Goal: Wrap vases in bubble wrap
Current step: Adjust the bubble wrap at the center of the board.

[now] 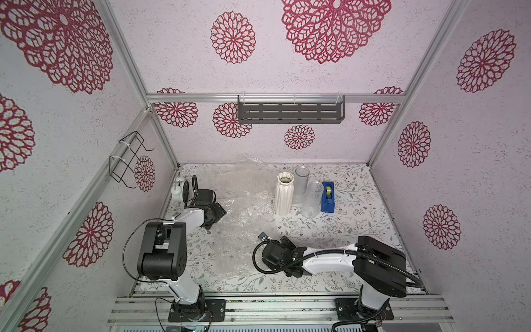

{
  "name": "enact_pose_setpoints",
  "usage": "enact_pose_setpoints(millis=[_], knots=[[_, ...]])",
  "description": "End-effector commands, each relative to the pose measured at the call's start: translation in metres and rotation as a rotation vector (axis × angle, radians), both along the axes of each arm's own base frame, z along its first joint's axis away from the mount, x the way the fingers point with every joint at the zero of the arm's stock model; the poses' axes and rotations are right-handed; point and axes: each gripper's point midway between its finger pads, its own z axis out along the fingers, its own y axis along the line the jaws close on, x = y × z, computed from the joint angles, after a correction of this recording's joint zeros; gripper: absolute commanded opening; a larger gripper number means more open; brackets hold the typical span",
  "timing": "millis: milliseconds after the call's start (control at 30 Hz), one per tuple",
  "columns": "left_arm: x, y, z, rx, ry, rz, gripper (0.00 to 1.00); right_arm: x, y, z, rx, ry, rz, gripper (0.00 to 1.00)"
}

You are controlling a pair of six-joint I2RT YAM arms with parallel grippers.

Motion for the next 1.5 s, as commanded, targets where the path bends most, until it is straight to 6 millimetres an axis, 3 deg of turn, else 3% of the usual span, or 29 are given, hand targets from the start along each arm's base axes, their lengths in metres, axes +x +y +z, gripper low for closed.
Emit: enact_pose_setpoints(millis=[0,100,200,333,500,633,700,900,1000,1067,1300,1367,1467], knots=[[0.012,-0.006,0.048,0.044,-0.112,-0.015,0.74,0.002,0.003,0.027,0.075,-0.026,0.013,0.93],[0.024,-0.04,0.077,0.085,-0.168,-0.121,0.74,0.001,0.008,0.04,0.136,-0.025,0.009,0.93],[0.037,-0.075,0.083,0.044,-0.179,-0.207,0.74,0.004,0.009,0.044,0.158,-0.034,-0.021,0.93],[0.052,-0.105,0.061,-0.031,-0.135,-0.263,0.73,0.01,0.001,0.04,0.133,-0.051,-0.077,0.93],[0.071,-0.136,0.036,-0.166,-0.113,-0.29,0.73,0.0,0.0,0.03,0.149,-0.028,-0.056,0.93],[0.084,-0.133,0.017,-0.141,-0.086,-0.27,0.72,-0.005,0.0,0.015,0.122,-0.006,-0.057,0.92],[0.088,-0.126,-0.005,-0.12,-0.048,-0.251,0.72,-0.005,-0.004,0.009,0.11,-0.003,-0.069,0.92],[0.101,-0.089,-0.023,-0.079,-0.029,-0.165,0.71,0.002,-0.019,-0.001,0.08,-0.029,-0.106,0.93],[0.106,-0.074,-0.018,-0.059,-0.044,-0.138,0.72,0.005,-0.016,-0.001,0.094,-0.034,-0.099,0.94],[0.11,-0.07,-0.013,-0.059,-0.052,-0.136,0.72,0.02,-0.021,0.0,0.099,-0.038,-0.131,0.94],[0.11,-0.08,0.014,-0.076,-0.075,-0.162,0.72,0.027,-0.017,0.025,0.151,-0.076,-0.099,0.94],[0.105,-0.084,0.026,-0.078,-0.078,-0.177,0.73,0.025,-0.02,0.039,0.179,-0.092,-0.088,0.93],[0.095,-0.087,0.061,-0.065,-0.11,-0.194,0.74,0.023,-0.03,0.064,0.223,-0.139,-0.076,0.93]])
